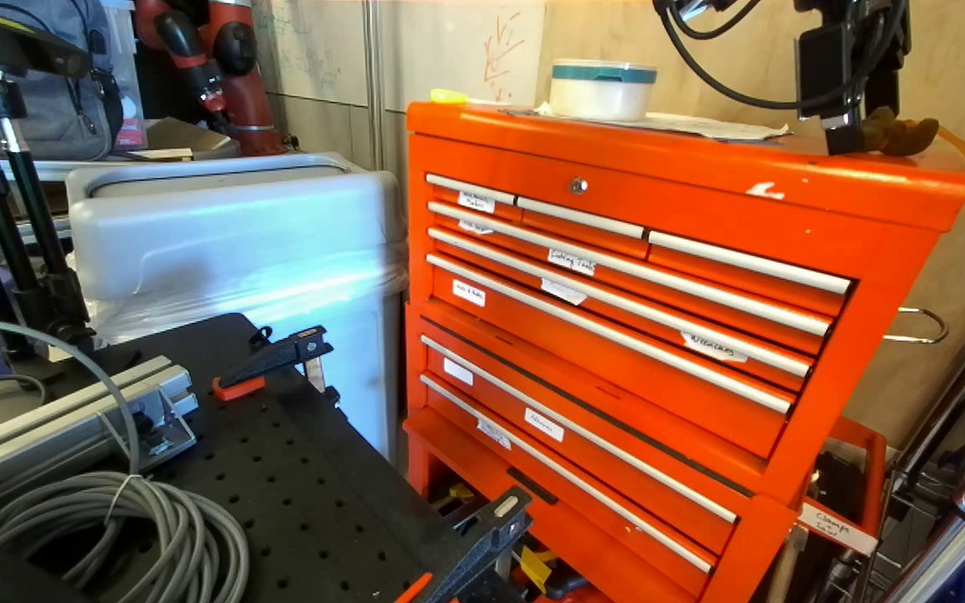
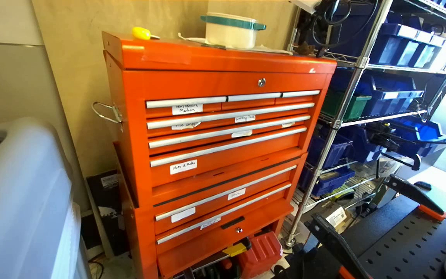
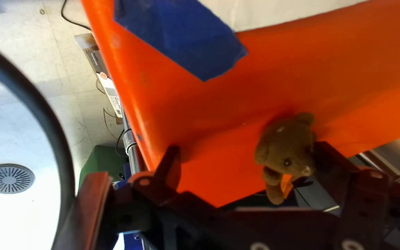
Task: Put the brown object in the white bowl
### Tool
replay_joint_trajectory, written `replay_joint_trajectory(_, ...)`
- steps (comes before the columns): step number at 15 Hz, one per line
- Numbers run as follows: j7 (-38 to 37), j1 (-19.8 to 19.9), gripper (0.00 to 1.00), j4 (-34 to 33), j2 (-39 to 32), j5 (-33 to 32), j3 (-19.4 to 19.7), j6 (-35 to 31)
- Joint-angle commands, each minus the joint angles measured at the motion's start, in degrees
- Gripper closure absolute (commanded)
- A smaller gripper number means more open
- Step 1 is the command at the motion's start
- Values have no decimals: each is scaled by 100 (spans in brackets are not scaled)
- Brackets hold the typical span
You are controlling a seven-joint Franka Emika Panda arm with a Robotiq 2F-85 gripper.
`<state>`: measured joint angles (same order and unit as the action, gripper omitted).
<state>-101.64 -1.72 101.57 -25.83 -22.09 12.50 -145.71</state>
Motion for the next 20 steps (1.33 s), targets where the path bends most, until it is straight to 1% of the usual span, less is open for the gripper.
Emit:
replay_joint_trajectory(1,63,-103,27,-60,-76,-33,166,46)
replay_joint_trajectory(2,70,-104,29,-59,-81,-43,175,65)
replay_joint_trajectory(3,67,-110,36,-57,-85,-60,191,82)
replay_joint_trajectory(4,68,-114,45,-53,-88,-74,204,91)
replay_joint_trajectory(7,84,-118,67,-57,-110,-101,227,109)
replay_joint_trajectory(9,95,-125,81,-43,-115,-139,236,111)
replay_joint_trajectory(10,110,-127,89,-21,-103,-155,231,118)
replay_joint_trajectory(11,142,-151,95,44,-44,-228,240,112)
replay_joint_trajectory(12,142,-176,98,108,28,-296,248,59)
replay_joint_trajectory(13,158,-211,95,232,177,-378,238,-31)
replay_joint_trajectory(14,136,-265,98,334,330,-477,235,-132)
replay_joint_trajectory(16,117,-398,95,496,640,-627,177,-264)
replay_joint_trajectory(20,-85,-832,95,479,1245,-779,-72,-275)
